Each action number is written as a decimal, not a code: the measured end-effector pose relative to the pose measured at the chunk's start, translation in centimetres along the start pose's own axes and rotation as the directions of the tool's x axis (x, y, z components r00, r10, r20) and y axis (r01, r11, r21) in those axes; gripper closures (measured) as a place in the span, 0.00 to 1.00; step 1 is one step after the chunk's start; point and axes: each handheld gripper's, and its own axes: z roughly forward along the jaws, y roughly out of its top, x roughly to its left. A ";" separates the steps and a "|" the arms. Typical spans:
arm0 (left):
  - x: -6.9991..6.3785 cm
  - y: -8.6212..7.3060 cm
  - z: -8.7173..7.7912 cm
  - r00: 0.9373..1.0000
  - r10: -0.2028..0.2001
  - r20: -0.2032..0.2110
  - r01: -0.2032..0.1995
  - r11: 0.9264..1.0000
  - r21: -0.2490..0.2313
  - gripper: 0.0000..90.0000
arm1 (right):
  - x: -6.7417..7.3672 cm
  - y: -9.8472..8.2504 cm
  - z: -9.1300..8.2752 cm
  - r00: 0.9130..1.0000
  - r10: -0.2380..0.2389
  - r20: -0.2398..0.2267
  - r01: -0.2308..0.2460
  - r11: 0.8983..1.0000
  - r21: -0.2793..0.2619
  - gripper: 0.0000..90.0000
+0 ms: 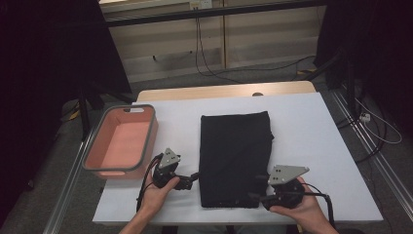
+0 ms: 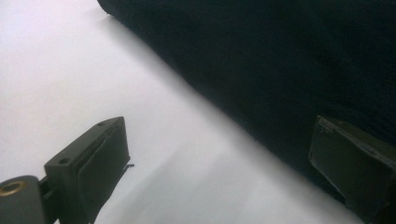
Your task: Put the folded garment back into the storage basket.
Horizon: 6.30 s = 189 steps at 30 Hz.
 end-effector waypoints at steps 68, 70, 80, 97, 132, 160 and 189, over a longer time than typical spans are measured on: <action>1.9 4.3 3.7 0.998 -0.034 -0.056 0.032 0.998 -0.045 0.06 | 0.5 -1.1 1.7 0.998 -0.044 -0.051 0.051 0.989 0.136 0.93; 2.2 5.0 4.2 0.996 -0.040 -0.074 0.036 0.998 -0.051 0.06 | 0.6 -1.1 1.7 0.998 -0.048 -0.046 0.054 0.990 0.134 0.93; 4.1 7.3 7.1 0.994 -0.075 -0.075 0.072 0.997 -0.036 0.09 | 0.4 -1.2 1.8 0.997 -0.048 -0.052 0.055 0.991 0.126 0.93; 8.1 9.9 11.0 0.982 -0.183 -0.056 0.177 0.980 -0.095 0.12 | 0.2 -1.4 1.8 0.997 -0.041 -0.063 0.048 0.992 0.115 0.93; 9.4 8.7 14.8 0.959 -0.284 0.004 0.284 0.958 0.052 0.56 | 0.0 -1.4 1.9 0.997 -0.044 -0.070 0.052 0.992 0.116 0.93; 9.6 9.6 13.8 0.944 -0.322 0.072 0.324 0.946 -0.007 0.89 | 0.1 -0.8 1.7 0.997 -0.047 -0.055 0.051 0.996 0.068 0.93; 9.5 12.8 10.0 0.951 -0.297 0.089 0.306 0.945 -0.113 0.89 | 0.9 2.1 0.3 0.996 -0.083 -0.014 0.082 0.995 -0.051 0.93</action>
